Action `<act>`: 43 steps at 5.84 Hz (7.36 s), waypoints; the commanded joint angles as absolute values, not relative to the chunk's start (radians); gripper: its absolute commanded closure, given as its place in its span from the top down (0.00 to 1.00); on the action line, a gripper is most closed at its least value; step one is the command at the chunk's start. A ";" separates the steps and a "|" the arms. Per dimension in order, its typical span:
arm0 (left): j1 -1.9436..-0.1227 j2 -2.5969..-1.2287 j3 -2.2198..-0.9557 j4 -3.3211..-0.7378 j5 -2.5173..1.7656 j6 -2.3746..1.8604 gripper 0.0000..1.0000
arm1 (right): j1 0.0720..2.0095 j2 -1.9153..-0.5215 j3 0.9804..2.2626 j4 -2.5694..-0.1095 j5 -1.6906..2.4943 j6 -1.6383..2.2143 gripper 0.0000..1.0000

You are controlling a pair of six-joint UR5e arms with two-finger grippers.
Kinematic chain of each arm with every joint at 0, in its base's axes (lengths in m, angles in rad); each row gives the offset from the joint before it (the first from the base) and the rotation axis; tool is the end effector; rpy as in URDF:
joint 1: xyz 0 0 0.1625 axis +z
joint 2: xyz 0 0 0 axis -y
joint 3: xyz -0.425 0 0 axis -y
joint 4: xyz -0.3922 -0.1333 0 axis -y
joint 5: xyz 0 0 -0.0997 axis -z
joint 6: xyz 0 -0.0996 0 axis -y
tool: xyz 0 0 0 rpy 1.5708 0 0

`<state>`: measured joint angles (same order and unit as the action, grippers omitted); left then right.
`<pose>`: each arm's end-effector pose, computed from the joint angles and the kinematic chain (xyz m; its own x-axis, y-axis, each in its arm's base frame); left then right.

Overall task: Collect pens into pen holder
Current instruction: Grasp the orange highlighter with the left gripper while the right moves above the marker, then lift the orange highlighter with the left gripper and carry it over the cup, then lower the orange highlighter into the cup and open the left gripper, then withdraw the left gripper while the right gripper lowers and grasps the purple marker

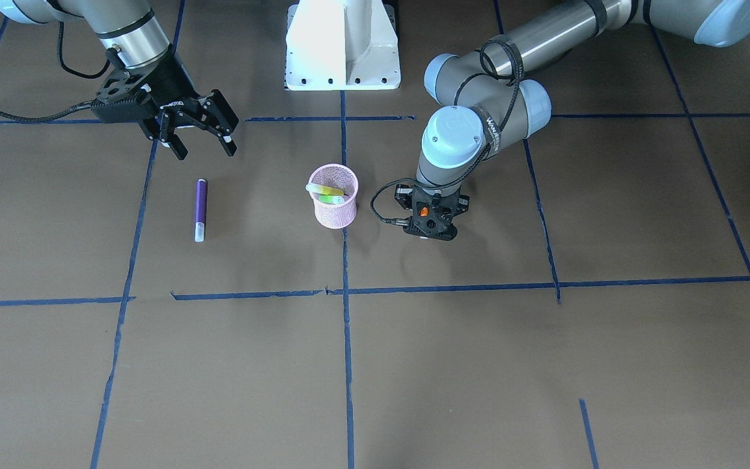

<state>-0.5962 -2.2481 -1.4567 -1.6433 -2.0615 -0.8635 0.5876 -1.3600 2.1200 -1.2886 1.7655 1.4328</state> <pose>0.5559 -0.4816 0.2958 0.6775 0.2329 -0.6977 -0.2322 0.9678 0.0976 -0.3595 -0.3764 0.2711 0.4714 0.1519 0.8687 -0.3433 0.9390 0.0221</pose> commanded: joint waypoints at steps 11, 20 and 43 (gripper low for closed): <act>-0.293 -2.174 -1.744 -2.270 -1.069 -1.180 0.00 | 0.661 -1.456 2.139 -1.278 1.868 1.316 1.00; -0.259 -2.146 -1.704 -2.373 -1.031 -1.169 0.95 | 0.663 -1.459 2.114 -1.278 1.870 1.275 1.00; -0.658 -1.970 -1.859 -1.965 -1.815 -1.015 1.00 | 0.678 -1.215 1.646 -1.367 2.151 1.097 0.39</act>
<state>-0.6580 -1.9696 -1.8590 -1.9650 -1.8147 -1.0141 0.6777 -1.2157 1.6475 -1.3654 2.1501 1.0972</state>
